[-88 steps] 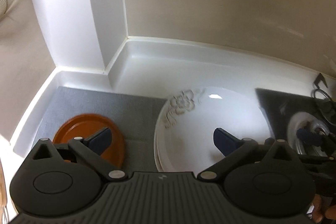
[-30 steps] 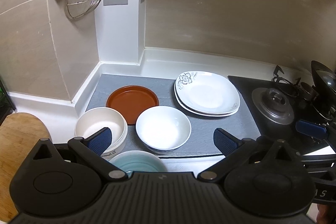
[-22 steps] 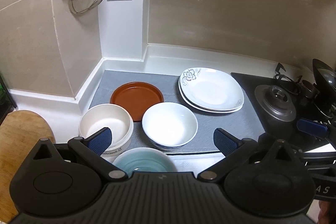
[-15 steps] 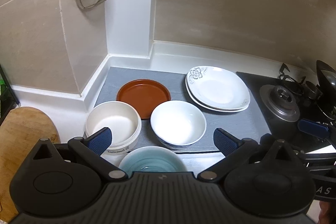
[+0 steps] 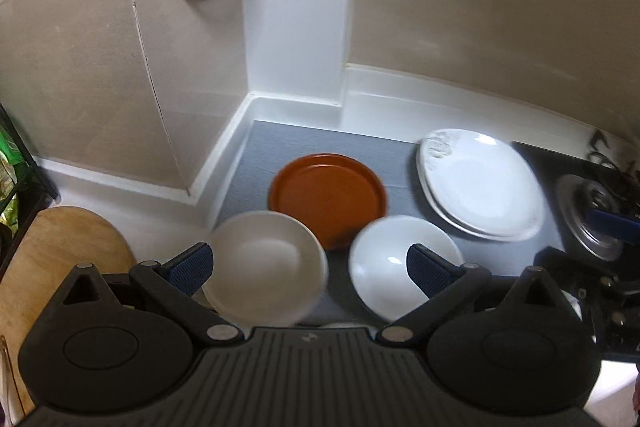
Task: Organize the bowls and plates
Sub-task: 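Withdraw both tools and move them toward the brown terracotta plate, then close the left tool on the brown plate rim while the right tool grips its rim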
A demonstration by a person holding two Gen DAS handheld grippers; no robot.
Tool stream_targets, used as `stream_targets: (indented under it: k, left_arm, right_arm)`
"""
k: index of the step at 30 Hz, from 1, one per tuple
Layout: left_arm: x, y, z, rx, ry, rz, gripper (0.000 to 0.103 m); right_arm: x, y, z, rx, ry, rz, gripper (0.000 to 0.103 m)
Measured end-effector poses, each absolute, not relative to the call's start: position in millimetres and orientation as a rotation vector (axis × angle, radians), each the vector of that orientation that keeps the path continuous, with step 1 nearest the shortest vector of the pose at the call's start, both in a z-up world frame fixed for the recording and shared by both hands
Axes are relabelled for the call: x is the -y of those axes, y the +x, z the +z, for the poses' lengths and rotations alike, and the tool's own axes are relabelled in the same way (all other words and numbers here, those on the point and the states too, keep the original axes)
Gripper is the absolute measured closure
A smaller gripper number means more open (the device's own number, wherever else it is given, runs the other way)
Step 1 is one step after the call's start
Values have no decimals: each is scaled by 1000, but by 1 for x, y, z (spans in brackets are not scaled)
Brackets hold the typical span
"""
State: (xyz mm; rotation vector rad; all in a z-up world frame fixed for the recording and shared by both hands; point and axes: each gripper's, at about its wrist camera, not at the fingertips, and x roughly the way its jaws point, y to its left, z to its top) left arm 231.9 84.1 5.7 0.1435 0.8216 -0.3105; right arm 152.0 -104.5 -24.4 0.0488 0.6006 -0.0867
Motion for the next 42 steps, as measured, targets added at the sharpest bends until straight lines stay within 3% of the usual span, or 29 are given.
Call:
stream_targets:
  k: [18,42]
  left_arm:
    - [-52,373,-40,-1000,202,-230,0]
    - [-43,429,-88,-1172,156,-191,0]
  right_arm:
    - [160,332,-70,-812,103,116,7]
    - [167,403,-116,-950,167,185,7]
